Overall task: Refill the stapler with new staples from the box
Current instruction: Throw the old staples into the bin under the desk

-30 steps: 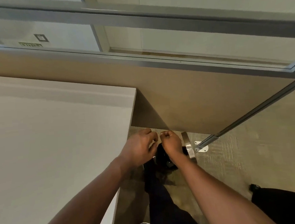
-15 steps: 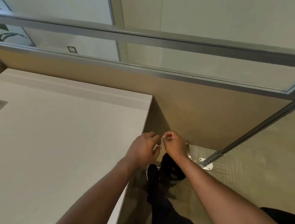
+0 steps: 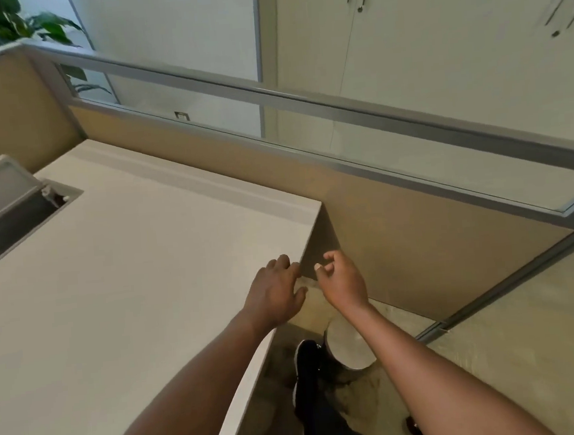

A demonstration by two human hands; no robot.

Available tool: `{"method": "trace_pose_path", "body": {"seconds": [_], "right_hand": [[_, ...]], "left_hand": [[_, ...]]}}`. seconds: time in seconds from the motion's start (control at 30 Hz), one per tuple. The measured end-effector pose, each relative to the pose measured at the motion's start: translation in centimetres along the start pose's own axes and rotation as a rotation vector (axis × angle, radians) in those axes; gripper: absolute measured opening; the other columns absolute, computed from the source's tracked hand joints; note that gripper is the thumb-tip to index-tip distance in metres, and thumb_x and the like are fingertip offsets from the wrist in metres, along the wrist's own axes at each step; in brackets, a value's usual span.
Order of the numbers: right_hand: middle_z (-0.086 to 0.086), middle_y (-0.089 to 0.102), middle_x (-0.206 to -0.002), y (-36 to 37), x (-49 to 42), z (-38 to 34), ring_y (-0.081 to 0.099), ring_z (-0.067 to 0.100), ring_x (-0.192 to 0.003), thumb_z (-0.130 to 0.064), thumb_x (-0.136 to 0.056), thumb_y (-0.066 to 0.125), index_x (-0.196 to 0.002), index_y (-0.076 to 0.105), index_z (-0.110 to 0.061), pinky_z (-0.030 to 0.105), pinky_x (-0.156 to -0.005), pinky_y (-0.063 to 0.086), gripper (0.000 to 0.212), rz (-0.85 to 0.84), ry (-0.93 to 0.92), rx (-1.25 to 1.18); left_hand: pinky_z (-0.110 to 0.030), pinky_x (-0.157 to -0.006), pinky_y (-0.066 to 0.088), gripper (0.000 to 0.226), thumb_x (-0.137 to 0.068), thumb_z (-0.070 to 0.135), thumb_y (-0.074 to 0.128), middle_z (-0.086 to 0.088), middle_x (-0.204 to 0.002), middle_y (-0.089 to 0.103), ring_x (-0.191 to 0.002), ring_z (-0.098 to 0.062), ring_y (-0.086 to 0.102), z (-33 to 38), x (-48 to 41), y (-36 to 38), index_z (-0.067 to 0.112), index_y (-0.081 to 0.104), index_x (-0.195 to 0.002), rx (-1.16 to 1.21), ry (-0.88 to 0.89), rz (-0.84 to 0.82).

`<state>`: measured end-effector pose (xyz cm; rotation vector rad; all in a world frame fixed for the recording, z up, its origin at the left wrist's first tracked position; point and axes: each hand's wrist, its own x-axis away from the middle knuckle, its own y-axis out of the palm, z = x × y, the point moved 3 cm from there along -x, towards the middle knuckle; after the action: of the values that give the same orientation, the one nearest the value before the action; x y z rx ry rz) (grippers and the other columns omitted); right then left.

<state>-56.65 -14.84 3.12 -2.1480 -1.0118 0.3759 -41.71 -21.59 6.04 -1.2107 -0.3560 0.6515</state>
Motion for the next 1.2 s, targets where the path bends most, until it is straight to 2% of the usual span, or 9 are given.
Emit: {"method": "trace_pose_path", "body": {"seconds": [0.17,0.23,0.37,0.47,0.6,0.83,1.0,1.2], "right_hand": [[0.002,0.064,-0.114,0.4,1.2,-4.6,0.057,0.012,-0.093,-0.037,-0.098,0.06,-0.132,0.056,-0.015,0.025,-0.075,0.039,0.041,-0.082,-0.096,0.037],[0.004,0.064,-0.117,1.0,1.6,-7.1,0.06,0.016,-0.099,-0.037,-0.098,0.06,-0.133,0.055,-0.015,0.025,-0.077,0.04,0.041,-0.134,-0.151,0.043],[0.006,0.062,-0.125,3.5,2.3,-11.5,0.062,0.021,-0.109,-0.039,-0.1,0.058,-0.136,0.051,-0.016,0.028,-0.085,0.046,0.043,-0.234,-0.276,0.075],[0.005,0.061,-0.125,5.9,3.3,-14.6,0.063,0.021,-0.11,-0.041,-0.1,0.057,-0.137,0.049,-0.018,0.037,-0.092,0.053,0.045,-0.332,-0.382,0.104],[0.007,0.06,-0.127,9.5,5.2,-17.6,0.064,0.023,-0.11,-0.038,-0.099,0.06,-0.139,0.048,-0.015,0.037,-0.091,0.053,0.047,-0.462,-0.508,0.094],[0.008,0.059,-0.127,15.3,11.4,-20.1,0.065,0.024,-0.11,-0.035,-0.097,0.063,-0.141,0.047,-0.014,0.038,-0.09,0.052,0.051,-0.726,-0.68,0.048],[0.009,0.058,-0.127,18.0,16.8,-20.7,0.063,0.023,-0.111,-0.033,-0.097,0.064,-0.142,0.046,-0.014,0.031,-0.085,0.045,0.052,-0.856,-0.768,0.078],[0.008,0.058,-0.127,19.8,21.7,-21.7,0.059,0.023,-0.114,-0.034,-0.096,0.064,-0.142,0.047,-0.015,0.035,-0.091,0.049,0.053,-0.925,-0.858,0.123]], "left_hand": [[-0.038,-0.089,0.049,0.044,-0.095,0.045,0.059,-0.005,-0.124,0.056,-0.107,-0.025,0.056,-2.4,3.3,-2.6,0.018,0.056,-0.129,0.011,-0.15,0.031],[-0.037,-0.09,0.048,0.044,-0.095,0.045,0.059,-0.004,-0.125,0.055,-0.108,-0.025,0.056,-3.8,4.8,-4.1,0.018,0.055,-0.13,-0.003,-0.216,0.068],[-0.038,-0.089,0.048,0.045,-0.094,0.045,0.06,-0.004,-0.124,0.055,-0.107,-0.026,0.057,-6.6,7.8,-6.7,0.018,0.055,-0.129,-0.005,-0.351,0.148],[-0.038,-0.087,0.048,0.044,-0.093,0.044,0.061,-0.004,-0.122,0.056,-0.105,-0.027,0.057,-8.8,11.0,-8.0,0.017,0.056,-0.127,0.006,-0.488,0.215],[-0.038,-0.088,0.048,0.043,-0.094,0.043,0.06,-0.004,-0.122,0.056,-0.106,-0.026,0.057,-10.9,15.8,-8.7,0.015,0.056,-0.127,0.016,-0.667,0.302],[-0.04,-0.085,0.046,0.041,-0.093,0.037,0.063,-0.007,-0.118,0.058,-0.102,-0.029,0.057,-10.2,25.9,-8.2,0.01,0.06,-0.124,-0.033,-0.956,0.427],[-0.041,-0.085,0.047,0.044,-0.092,0.038,0.062,-0.008,-0.12,0.058,-0.103,-0.031,0.057,-8.5,33.3,-6.4,0.011,0.059,-0.126,-0.076,-1.138,0.418],[-0.04,-0.086,0.047,0.045,-0.092,0.038,0.064,-0.008,-0.12,0.057,-0.105,-0.03,0.057,-7.8,39.6,-5.8,0.011,0.059,-0.128,-0.051,-1.318,0.451]]}}
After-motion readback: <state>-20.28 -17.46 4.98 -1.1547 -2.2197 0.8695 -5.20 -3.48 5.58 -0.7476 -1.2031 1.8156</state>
